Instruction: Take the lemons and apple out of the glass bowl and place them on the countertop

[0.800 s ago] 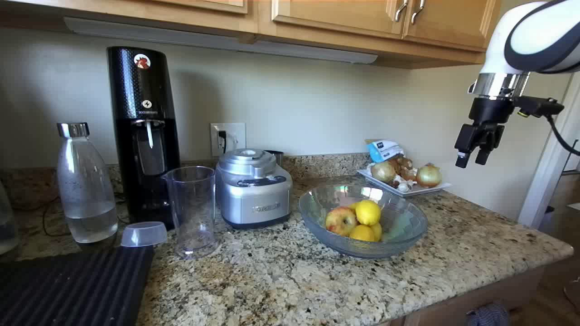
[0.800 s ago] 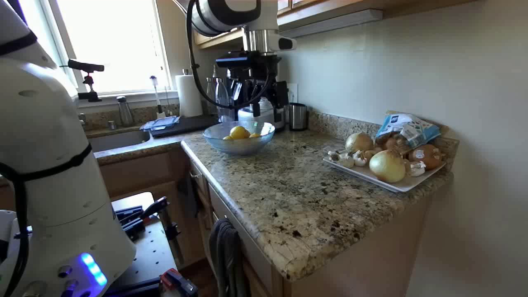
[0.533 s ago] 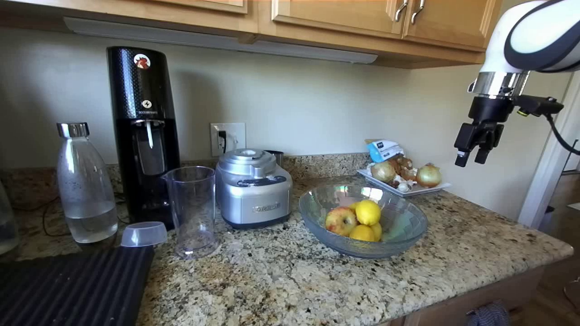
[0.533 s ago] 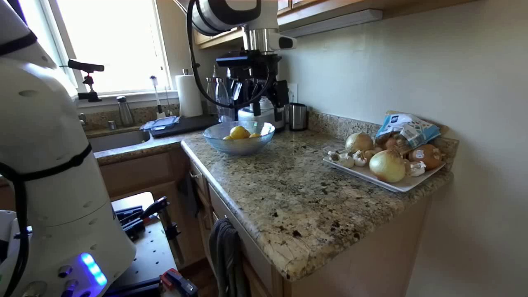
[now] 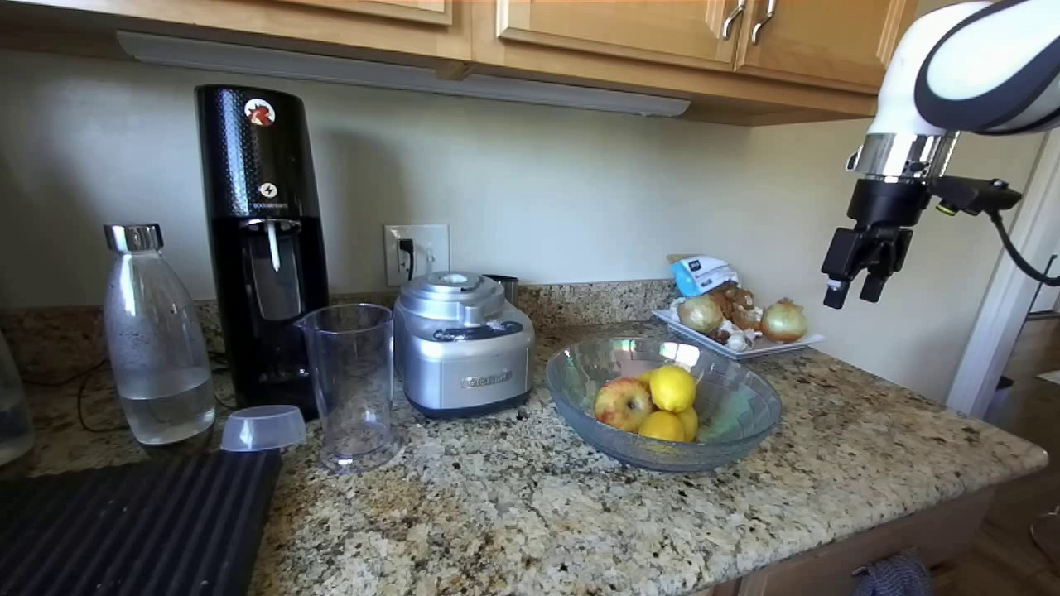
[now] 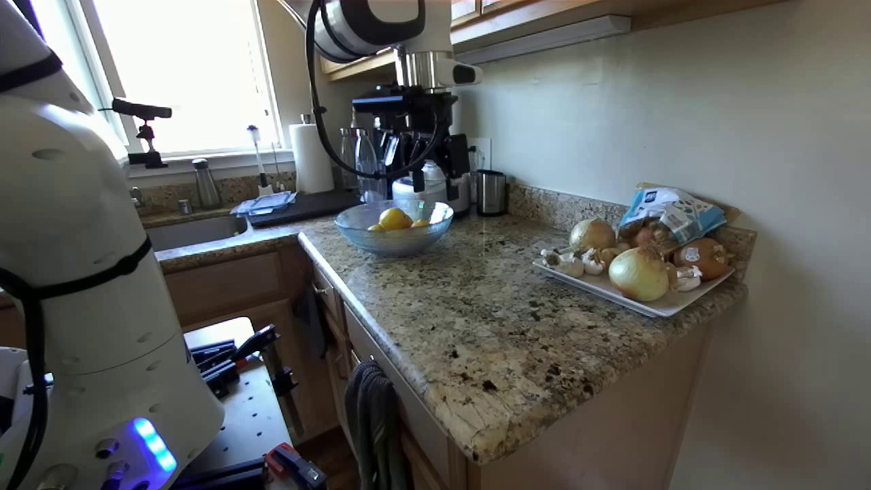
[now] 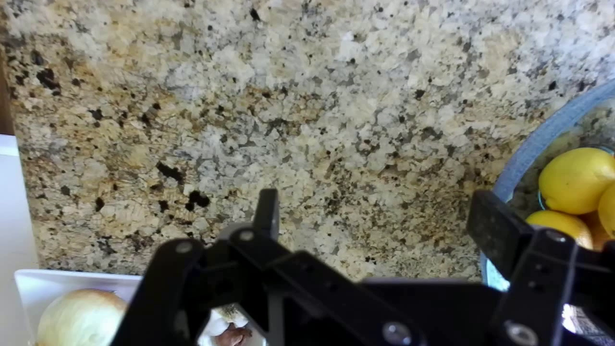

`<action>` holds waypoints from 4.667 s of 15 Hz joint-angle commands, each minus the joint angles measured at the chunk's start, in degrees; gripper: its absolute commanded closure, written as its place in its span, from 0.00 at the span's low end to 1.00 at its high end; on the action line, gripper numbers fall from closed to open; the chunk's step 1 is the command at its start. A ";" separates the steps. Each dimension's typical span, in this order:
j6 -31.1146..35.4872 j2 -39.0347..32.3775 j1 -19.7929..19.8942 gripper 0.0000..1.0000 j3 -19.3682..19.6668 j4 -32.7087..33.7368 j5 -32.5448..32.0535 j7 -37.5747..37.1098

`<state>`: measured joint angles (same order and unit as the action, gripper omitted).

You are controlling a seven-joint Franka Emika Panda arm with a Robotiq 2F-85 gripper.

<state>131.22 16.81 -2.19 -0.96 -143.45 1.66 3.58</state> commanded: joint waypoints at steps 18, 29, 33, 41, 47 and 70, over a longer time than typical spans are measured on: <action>13.80 -16.28 -8.28 0.00 -10.99 5.77 1.97 -12.86; 12.90 -21.43 -10.85 0.00 -12.74 10.13 3.39 -25.90; 13.53 -23.08 -11.39 0.00 -12.83 11.82 7.18 -27.14; 14.54 -27.72 -11.40 0.00 -12.91 14.02 15.25 -27.62; 16.55 -28.70 -11.22 0.26 -13.45 14.39 18.89 -25.88; -5.65 -11.33 -5.88 0.67 -7.40 13.67 10.13 -14.27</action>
<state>132.25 1.11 -9.41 -9.83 -129.04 15.69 -12.86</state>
